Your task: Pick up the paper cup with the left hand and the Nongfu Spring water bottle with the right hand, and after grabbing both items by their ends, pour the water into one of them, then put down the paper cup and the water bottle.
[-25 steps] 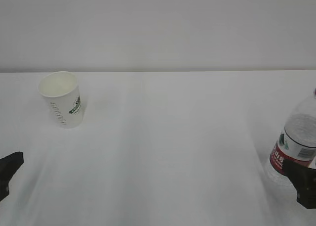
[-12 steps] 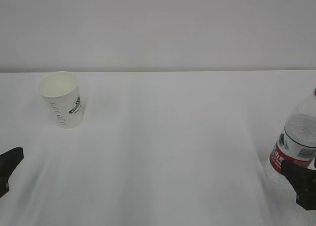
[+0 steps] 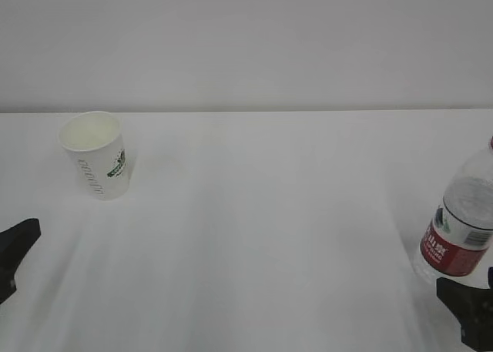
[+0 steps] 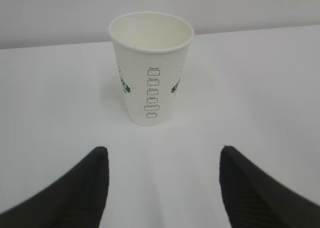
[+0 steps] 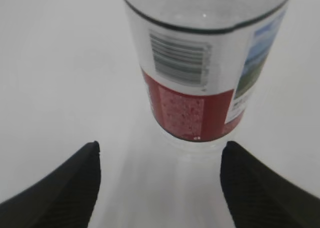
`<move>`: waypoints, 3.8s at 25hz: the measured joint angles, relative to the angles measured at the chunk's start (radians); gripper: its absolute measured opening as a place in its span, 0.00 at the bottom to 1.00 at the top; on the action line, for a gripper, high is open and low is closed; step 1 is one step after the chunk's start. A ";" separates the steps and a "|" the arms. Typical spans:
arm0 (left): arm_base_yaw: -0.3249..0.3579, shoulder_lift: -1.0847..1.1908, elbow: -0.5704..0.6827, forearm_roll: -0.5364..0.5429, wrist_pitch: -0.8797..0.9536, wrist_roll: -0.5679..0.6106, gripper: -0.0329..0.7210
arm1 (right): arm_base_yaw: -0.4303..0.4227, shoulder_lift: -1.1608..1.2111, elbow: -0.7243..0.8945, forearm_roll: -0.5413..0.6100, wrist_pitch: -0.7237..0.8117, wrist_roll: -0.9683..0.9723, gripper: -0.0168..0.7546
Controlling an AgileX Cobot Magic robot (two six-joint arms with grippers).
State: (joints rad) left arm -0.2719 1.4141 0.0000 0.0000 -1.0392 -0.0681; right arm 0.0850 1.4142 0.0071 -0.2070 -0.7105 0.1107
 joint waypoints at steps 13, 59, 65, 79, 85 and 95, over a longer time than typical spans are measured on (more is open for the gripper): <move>0.000 0.000 0.000 0.131 -0.012 0.000 0.72 | 0.000 0.000 0.000 0.041 -0.092 -0.044 0.75; 0.000 0.000 0.000 0.132 -0.012 -0.004 0.72 | 0.000 0.385 -0.017 0.099 -0.439 -0.016 0.76; 0.000 0.000 0.000 0.132 -0.012 -0.004 0.72 | 0.000 0.366 -0.035 0.099 -0.439 -0.016 0.76; 0.000 0.000 0.000 0.132 -0.012 -0.004 0.72 | 0.000 0.362 -0.112 0.097 -0.437 -0.016 0.76; 0.000 0.000 0.000 0.132 -0.013 -0.004 0.72 | 0.000 0.362 -0.112 0.096 -0.437 -0.016 0.83; 0.000 0.000 0.000 0.132 -0.014 -0.004 0.72 | 0.000 0.362 -0.169 0.095 -0.437 -0.051 0.84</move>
State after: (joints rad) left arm -0.2719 1.4141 0.0000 0.1323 -1.0537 -0.0717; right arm 0.0850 1.7761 -0.1623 -0.1121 -1.1479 0.0600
